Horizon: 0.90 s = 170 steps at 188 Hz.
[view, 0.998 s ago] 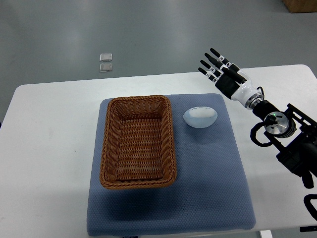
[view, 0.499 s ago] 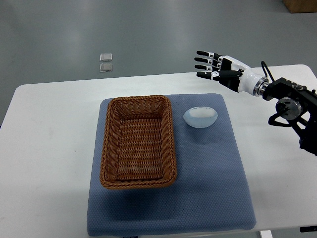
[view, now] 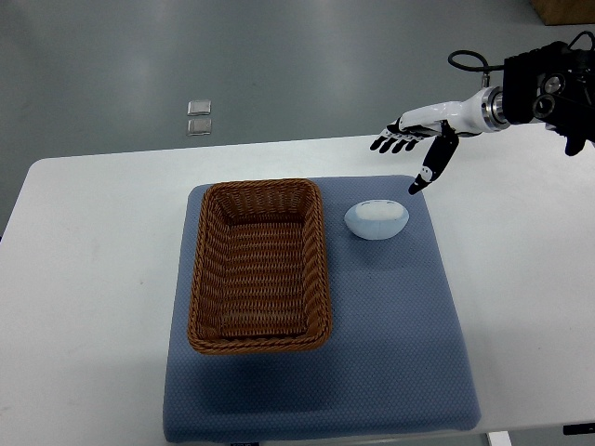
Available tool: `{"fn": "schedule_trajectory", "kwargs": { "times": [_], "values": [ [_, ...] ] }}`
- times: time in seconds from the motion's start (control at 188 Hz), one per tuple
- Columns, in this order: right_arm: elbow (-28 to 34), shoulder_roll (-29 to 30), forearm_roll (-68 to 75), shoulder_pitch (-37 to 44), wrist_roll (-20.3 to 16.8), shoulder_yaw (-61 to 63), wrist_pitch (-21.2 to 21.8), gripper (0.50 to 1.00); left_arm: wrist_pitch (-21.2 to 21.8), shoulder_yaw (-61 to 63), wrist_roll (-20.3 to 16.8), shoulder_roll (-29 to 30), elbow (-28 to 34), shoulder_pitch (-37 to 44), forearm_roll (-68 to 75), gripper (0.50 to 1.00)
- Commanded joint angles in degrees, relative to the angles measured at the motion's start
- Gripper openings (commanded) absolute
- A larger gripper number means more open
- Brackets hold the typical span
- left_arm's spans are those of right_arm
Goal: Place blue toy in brown basket
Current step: 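Lower the right hand onto the toy and close fingers around it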
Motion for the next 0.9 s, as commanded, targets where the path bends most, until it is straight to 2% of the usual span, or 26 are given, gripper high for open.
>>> {"fn": "schedule_trajectory", "kwargs": {
  "times": [0.0, 0.212, 0.897],
  "values": [
    [-0.01, 2.7, 0.06, 1.43, -2.25, -1.88, -1.15, 0.905, 0.0, -0.07, 0.0, 0.0, 0.09, -0.05, 0.04, 1.0],
    [-0.45, 7.09, 0.94, 0.64, -3.39, -2.23, -1.5, 0.905, 0.0, -0.07, 0.0, 0.0, 0.09, -0.05, 0.04, 1.0],
    [-3.96, 9.64, -0.2, -8.32, -3.13, -2.76, -8.44, 0.893, 0.0, -0.16, 0.0, 0.0, 0.09, -0.05, -0.05, 1.0]
  ]
}}
